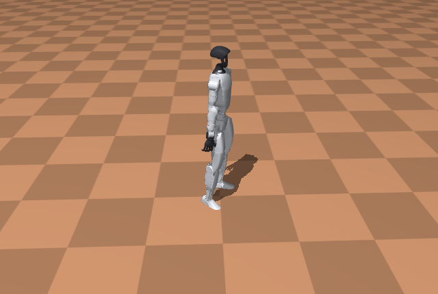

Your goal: Upper body actions

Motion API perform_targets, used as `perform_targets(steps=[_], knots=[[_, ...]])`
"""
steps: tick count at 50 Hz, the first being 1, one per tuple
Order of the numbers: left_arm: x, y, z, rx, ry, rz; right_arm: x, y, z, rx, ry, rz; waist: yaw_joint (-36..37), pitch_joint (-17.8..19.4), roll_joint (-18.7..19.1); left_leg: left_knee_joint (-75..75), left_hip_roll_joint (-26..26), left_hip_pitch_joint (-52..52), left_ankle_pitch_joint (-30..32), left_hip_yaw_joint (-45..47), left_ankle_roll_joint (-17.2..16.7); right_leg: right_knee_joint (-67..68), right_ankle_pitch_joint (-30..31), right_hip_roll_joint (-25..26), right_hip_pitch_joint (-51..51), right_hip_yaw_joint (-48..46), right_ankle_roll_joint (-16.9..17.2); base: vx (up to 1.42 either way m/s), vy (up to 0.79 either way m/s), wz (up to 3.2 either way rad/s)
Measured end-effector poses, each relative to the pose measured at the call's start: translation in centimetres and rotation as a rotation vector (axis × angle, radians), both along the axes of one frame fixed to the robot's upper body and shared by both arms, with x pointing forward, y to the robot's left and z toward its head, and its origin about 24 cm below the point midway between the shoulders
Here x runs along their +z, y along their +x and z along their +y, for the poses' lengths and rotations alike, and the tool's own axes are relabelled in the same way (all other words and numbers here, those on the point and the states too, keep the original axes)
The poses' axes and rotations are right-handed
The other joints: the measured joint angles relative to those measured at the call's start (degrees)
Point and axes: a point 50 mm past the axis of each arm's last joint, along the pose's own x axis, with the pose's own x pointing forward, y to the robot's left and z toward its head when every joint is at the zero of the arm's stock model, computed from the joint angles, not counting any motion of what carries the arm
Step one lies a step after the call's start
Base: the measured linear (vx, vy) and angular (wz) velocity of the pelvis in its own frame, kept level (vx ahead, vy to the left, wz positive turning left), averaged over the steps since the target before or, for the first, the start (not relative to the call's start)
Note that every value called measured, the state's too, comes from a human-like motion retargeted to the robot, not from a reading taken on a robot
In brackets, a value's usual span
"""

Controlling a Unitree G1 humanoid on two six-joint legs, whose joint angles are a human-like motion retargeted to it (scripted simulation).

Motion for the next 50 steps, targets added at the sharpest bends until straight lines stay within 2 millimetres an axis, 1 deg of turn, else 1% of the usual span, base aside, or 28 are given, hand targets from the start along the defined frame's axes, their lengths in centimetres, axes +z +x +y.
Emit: perform_targets(steps=[10,18,45,48,50], knots=[[-0.03,0.47,0.56,-0.094,0.006,0.002,-0.01,0.01,0.03,0.011,-0.002,0.002,1.81,0.07,-0.02,0.16,0.67,-0.21,0.17,1.64,-0.09,0.08,0.33,0.32,-0.54,1.83,0.00,0.00,0.00,-0.12],[0.01,0.28,0.43,-0.072,-0.003,0.008,-0.01,-0.02,0.04,0.011,-0.003,0.005,1.49,-0.26,0.10,-0.04,0.55,-0.07,0.00,1.64,0.13,0.10,0.24,0.51,-0.55,1.81,-0.01,0.00,0.00,0.00],[0.06,0.12,0.55,-0.092,-0.007,0.015,0.01,-0.22,0.04,0.021,-0.004,0.014,1.91,-1.35,0.49,-0.31,0.52,-0.27,-0.21,2.32,0.82,0.19,0.26,0.95,-0.86,2.47,0.14,0.00,0.00,0.00],[0.05,0.17,0.55,-0.093,-0.006,0.014,-0.01,-0.08,0.07,0.023,-0.005,0.004,1.58,-1.27,0.68,-0.32,0.59,-0.24,-0.18,2.04,0.88,0.27,0.35,0.88,-0.85,2.21,0.27,0.00,0.00,0.00],[0.02,0.28,0.50,-0.092,-0.007,0.010,-0.09,0.37,0.17,0.029,-0.010,-0.029,1.18,-1.06,0.88,-0.32,0.67,-0.20,-0.16,1.74,0.91,0.34,0.41,0.80,-0.79,1.94,0.41,0.00,0.00,0.00]])
